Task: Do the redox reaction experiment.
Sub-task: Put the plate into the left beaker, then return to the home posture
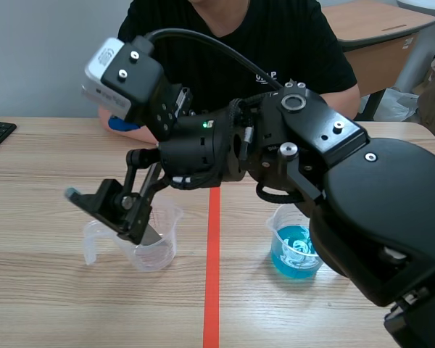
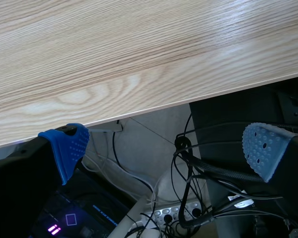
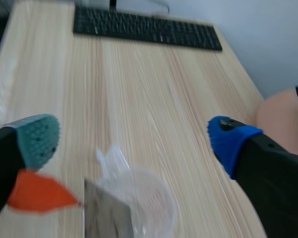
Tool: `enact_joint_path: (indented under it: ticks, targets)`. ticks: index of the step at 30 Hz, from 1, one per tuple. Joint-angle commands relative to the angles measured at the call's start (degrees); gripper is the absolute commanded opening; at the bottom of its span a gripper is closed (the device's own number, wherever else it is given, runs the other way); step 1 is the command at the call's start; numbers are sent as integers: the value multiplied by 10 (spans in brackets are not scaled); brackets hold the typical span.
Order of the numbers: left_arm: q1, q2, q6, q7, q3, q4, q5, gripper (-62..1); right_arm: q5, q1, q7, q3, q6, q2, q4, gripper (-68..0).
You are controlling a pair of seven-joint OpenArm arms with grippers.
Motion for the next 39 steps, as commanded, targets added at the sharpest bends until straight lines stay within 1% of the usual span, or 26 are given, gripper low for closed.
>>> enact_joint_path:
  ticks: [1,6,9,12,16,19,21,22,24,26,28,31,34,39]
  targets:
    - [3,0,1,-6,-2,4,-1,14,18,7,10,-14,4,1,9,4]
    - [3,0,1,-6,-2,4,-1,14,64,1,11,-34,4,1,25,4]
    - [3,0,1,-6,-2,4,-2,14,65,-7,9,-34,0,11,53,4]
    - [3,0,1,-6,-2,4,-2,14,65,-18,10,-31,-47,39,93,4]
    - [3,0,1,-6,-2,4,-2,14,74,-35,10,-31,-110,92,149,4]
    - [3,0,1,-6,-2,4,-2,14,80,-49,21,-31,-145,131,183,4]
    - [3,0,1,-6,-2,4,-2,14,82,-60,26,-30,-180,158,203,4]
    - [3,0,1,-6,-2,4,-2,14,85,-67,32,-28,-193,172,212,4]
    - [3,0,1,-6,-2,4,-2,14,95,-80,50,-20,-212,201,229,4]
    - [3,0,1,-6,-2,4,-2,14,101,-96,67,-5,-229,230,246,4]
    - [3,0,1,-6,-2,4,-2,14,123,-114,75,16,-247,259,261,4]
    - [3,0,1,-6,-2,4,-2,14,151,-152,87,59,-263,302,281,4]
    - [3,0,1,-6,-2,4,-2,14,168,-201,93,112,-265,335,301,4]
    - [3,0,1,-6,-2,4,-2,14,170,-290,93,202,-265,364,333,4]
